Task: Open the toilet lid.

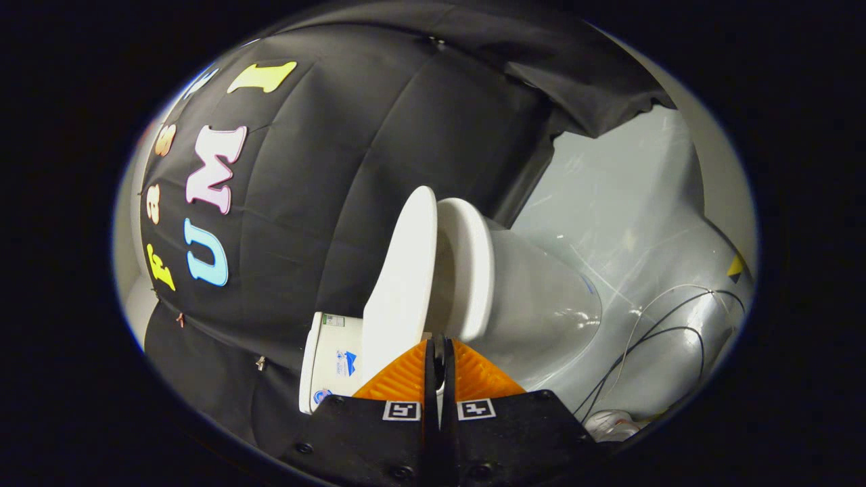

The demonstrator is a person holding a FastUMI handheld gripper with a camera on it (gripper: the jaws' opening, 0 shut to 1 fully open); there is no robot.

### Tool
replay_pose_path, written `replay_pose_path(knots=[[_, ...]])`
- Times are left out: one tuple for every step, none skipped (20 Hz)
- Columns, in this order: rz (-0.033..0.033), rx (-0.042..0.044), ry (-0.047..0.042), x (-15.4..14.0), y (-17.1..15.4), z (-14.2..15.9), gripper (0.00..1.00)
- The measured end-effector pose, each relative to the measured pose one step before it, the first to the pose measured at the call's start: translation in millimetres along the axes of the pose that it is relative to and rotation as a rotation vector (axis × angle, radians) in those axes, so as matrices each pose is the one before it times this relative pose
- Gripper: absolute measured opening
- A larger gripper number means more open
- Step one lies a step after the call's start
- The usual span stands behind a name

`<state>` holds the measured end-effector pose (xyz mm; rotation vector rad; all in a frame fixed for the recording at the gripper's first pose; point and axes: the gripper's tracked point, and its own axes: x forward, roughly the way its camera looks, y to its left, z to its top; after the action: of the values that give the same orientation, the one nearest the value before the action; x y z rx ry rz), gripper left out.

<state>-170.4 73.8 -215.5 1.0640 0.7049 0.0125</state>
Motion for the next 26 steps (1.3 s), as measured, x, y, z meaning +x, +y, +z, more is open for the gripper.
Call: replay_pose_path(knots=[[-0.00642,-0.03122,-0.0129,-2.84,10.05,1.51,0.05],[-0.00847,-0.03634,-0.00561,-1.96,10.2,-0.79,0.05],[-0.00292,-0.02821,-0.01867,-3.83,10.09,2.45,0.05],[-0.00087,-0.01992,-0.0027,-2.72,9.57,1.51,0.06],[0.00254,-0.01291,-0.01256,-4.87,10.65,4.61,0.05],[-0.00087,-0.01418,0.00248,-2.5,11.07,0.56,0.05],[-0.02113,-0.01678,-0.00824,-2.2,8.29,1.65,0.05],[-0.02347,-0.02284,-0.00099,0.03,7.46,-0.13,0.05],[-0.01883,-0.03495,-0.00458,-1.07,9.12,1.68,0.05],[0.00226,-0.03405,-0.01518,-5.35,13.47,3.65,0.05],[0.01435,-0.027,-0.01422,-4.59,15.62,4.78,0.05],[0.0174,-0.02822,-0.01458,-5.84,16.8,2.04,0.05],[0.00486,-0.02757,-0.01526,-2.58,14.94,3.44,0.05],[-0.00123,-0.03512,-0.00256,-0.81,14.57,0.28,0.06],[-0.01037,-0.035,-0.02135,-0.57,13.11,4.0,0.06],[-0.00609,-0.03847,-0.00179,-3.17,11.93,0.48,0.06],[-0.01491,-0.02954,-0.02789,-0.75,10.06,4.62,0.06],[-0.00745,-0.02983,-0.00601,-0.81,10.8,0.47,0.06],[-0.01418,-0.02618,-0.0175,-1.13,7.93,3.53,0.06],[-0.01412,-0.02067,-0.00259,-0.59,6.37,-1.52,0.06],[-0.01896,-0.01911,-0.0115,-0.3,4.25,1.28,0.06],[-0.01268,-0.00941,-0.00318,-1.51,5.5,-0.19,0.06],[-0.01346,-0.01142,-0.00652,-1.1,4.85,1.12,0.06],[-0.00564,-0.01194,-0.00528,-0.9,6.52,1.13,0.06],[-0.0054,-0.01453,-0.00865,-0.42,5.52,1.21,0.06],[-0.00692,-0.01946,-0.00373,-0.31,6.2,-0.8,0.06]])
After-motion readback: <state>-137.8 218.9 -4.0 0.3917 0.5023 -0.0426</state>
